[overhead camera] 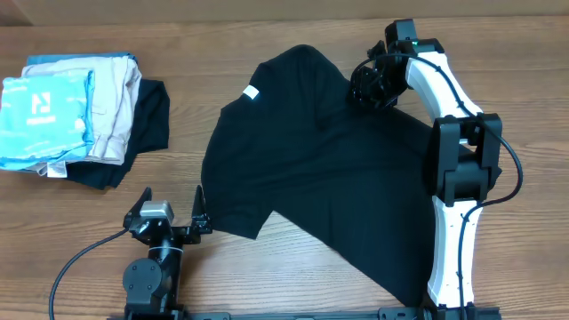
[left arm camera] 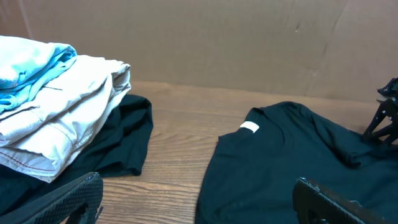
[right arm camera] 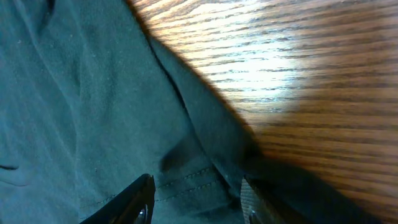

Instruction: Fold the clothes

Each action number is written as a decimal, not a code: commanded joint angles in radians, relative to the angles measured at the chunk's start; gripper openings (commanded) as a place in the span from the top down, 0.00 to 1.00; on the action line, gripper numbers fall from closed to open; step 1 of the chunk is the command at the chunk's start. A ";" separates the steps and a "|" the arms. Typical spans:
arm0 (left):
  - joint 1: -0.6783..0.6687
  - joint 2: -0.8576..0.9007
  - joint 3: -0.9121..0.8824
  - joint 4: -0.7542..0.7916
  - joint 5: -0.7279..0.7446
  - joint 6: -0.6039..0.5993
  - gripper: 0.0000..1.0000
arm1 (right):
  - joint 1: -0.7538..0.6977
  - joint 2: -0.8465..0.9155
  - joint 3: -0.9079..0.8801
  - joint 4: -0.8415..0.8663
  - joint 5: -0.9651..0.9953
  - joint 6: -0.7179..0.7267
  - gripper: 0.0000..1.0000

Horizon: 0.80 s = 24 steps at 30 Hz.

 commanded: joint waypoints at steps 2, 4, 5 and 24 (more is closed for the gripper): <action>0.007 -0.008 -0.003 0.003 0.008 0.018 0.00 | 0.015 0.009 -0.005 0.003 -0.011 0.000 0.52; 0.007 -0.008 -0.003 0.003 0.008 0.018 0.00 | 0.020 0.009 -0.005 0.005 -0.011 0.000 0.64; 0.007 -0.008 -0.003 0.003 0.008 0.018 0.00 | 0.020 0.009 -0.005 0.007 -0.011 0.000 0.73; 0.007 -0.008 -0.003 0.003 0.008 0.018 0.00 | 0.020 0.007 0.256 -0.001 0.065 -0.006 0.96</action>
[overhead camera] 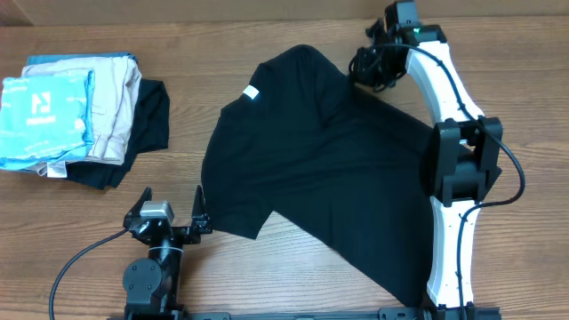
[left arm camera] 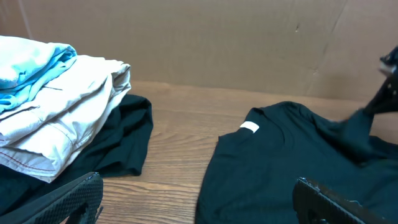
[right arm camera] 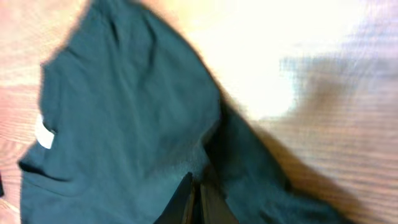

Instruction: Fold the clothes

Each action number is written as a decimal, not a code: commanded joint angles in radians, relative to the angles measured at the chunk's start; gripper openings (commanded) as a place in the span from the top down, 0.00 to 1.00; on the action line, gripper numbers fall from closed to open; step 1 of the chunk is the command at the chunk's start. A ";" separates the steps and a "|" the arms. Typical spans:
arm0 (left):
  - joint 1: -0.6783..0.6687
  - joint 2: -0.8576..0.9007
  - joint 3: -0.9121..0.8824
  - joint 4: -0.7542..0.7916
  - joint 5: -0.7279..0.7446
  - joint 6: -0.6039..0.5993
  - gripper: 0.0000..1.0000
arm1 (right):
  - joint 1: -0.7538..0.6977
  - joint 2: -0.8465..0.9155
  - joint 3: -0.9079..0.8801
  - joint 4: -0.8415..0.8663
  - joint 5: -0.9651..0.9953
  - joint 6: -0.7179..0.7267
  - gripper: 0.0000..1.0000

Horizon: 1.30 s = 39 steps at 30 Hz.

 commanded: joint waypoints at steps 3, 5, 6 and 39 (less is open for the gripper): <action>0.007 -0.008 -0.003 0.003 0.008 0.018 0.00 | 0.005 0.005 0.095 0.039 0.185 -0.060 0.96; 0.007 -0.008 -0.003 0.003 0.008 0.018 0.00 | 0.005 0.005 0.095 0.074 0.263 -0.095 0.96; 0.007 -0.008 -0.003 0.003 0.008 0.018 0.00 | 0.005 0.005 0.095 0.098 0.266 -0.122 0.96; 0.007 -0.008 -0.003 0.003 0.008 0.018 0.00 | -0.070 0.145 0.577 -0.116 0.410 -0.142 0.88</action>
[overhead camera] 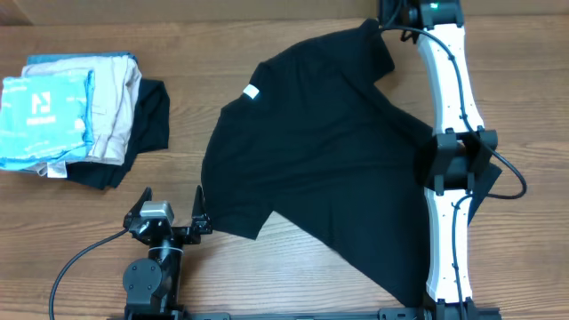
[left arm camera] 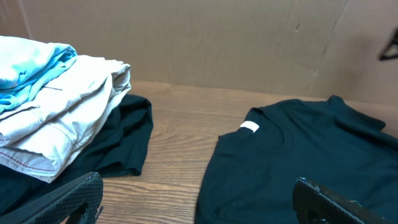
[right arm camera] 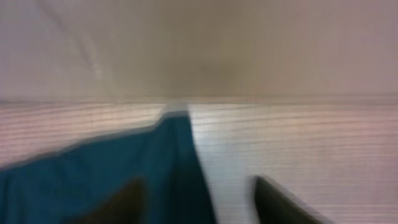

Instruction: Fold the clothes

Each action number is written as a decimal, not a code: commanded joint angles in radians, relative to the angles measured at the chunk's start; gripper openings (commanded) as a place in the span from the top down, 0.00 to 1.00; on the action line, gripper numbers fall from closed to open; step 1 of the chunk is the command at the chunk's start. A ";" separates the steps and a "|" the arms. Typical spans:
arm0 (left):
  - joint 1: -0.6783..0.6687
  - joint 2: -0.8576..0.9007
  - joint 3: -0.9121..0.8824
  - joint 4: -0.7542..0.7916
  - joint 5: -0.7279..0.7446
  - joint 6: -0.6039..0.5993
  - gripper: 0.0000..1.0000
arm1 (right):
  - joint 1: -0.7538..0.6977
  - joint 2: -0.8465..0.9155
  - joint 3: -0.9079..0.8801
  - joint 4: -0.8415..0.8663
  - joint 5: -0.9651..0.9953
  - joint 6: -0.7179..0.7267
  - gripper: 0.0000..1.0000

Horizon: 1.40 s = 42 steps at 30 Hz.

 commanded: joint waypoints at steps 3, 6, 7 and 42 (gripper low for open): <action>0.007 -0.008 -0.003 0.002 0.008 0.018 0.00 | -0.048 -0.039 -0.066 -0.166 -0.127 0.138 0.96; 0.007 -0.008 -0.003 0.002 0.008 0.018 0.00 | -0.047 -0.039 -0.187 -0.127 -0.204 0.188 0.96; 0.007 -0.008 -0.003 0.002 0.008 0.018 0.00 | -0.044 -0.039 -0.234 -0.103 -0.251 0.189 0.96; 0.007 -0.008 -0.003 0.002 0.008 0.018 0.00 | -0.223 -0.402 -0.319 -0.234 -0.045 0.195 0.75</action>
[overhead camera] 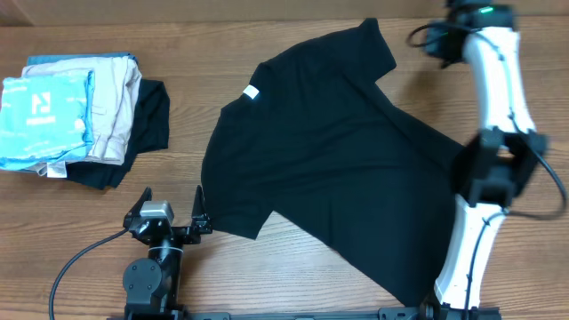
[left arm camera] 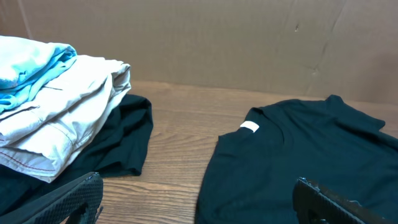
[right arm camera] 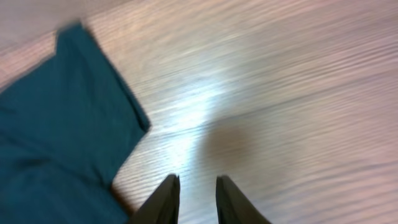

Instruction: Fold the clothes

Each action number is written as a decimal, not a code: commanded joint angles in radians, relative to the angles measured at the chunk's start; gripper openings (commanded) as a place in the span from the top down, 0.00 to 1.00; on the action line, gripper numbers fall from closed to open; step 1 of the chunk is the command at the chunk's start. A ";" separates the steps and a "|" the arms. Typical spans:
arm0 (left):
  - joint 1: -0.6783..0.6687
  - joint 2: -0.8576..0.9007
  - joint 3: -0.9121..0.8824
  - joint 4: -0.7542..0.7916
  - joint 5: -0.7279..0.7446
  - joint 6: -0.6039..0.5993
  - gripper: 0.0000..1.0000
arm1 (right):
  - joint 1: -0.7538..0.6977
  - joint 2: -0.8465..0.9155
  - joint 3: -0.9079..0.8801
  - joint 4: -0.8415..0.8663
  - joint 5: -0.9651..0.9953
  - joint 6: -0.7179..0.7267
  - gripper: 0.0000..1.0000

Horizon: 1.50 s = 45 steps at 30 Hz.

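Observation:
A black T-shirt [overhead camera: 320, 151] lies spread face down on the wooden table, its white neck label [overhead camera: 251, 92] at the left. Its far sleeve [overhead camera: 369, 40] lies flat near the back edge and shows as dark cloth [right arm camera: 62, 118] in the right wrist view. My right gripper [overhead camera: 433, 42] hovers just right of that sleeve over bare wood. Its jaws [right arm camera: 198, 190] are open a narrow gap with nothing between them. My left gripper [overhead camera: 169, 219] rests wide open at the front left, short of the shirt's near edge [left arm camera: 261, 174], fingers [left arm camera: 68, 196] spread and empty.
A stack of folded clothes [overhead camera: 67, 116] sits at the far left, with a light blue piece on top [left arm camera: 31, 68]. A cardboard wall [left arm camera: 217, 37] closes the back. My white right arm [overhead camera: 498, 107] runs along the shirt's right side and over its lower corner.
My right gripper has moved from the back edge above the sleeve to the bare wood right of it. Its fingers stand closer together. The sleeve stays flat. The left arm has not moved.
My right gripper stood open around the hem of the bunched-up far sleeve. Then it was shut on that sleeve. Then the sleeve lay stretched toward the back edge with the fingers apart over it. Now the gripper is off the shirt, empty.

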 commanded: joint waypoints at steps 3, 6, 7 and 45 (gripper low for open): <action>0.007 -0.008 -0.003 0.002 0.008 0.018 0.00 | -0.099 -0.182 0.046 -0.287 0.007 0.091 0.75; 0.007 -0.008 -0.003 0.002 0.008 0.018 0.00 | -0.131 -0.183 0.044 -0.475 -0.019 0.091 0.70; 0.007 -0.008 -0.003 0.002 0.008 0.018 0.00 | -0.133 -0.183 0.042 -0.505 -0.021 0.091 0.68; 0.007 -0.008 -0.003 0.002 0.008 0.018 0.00 | -0.190 -0.524 -1.173 0.127 0.066 -0.529 0.53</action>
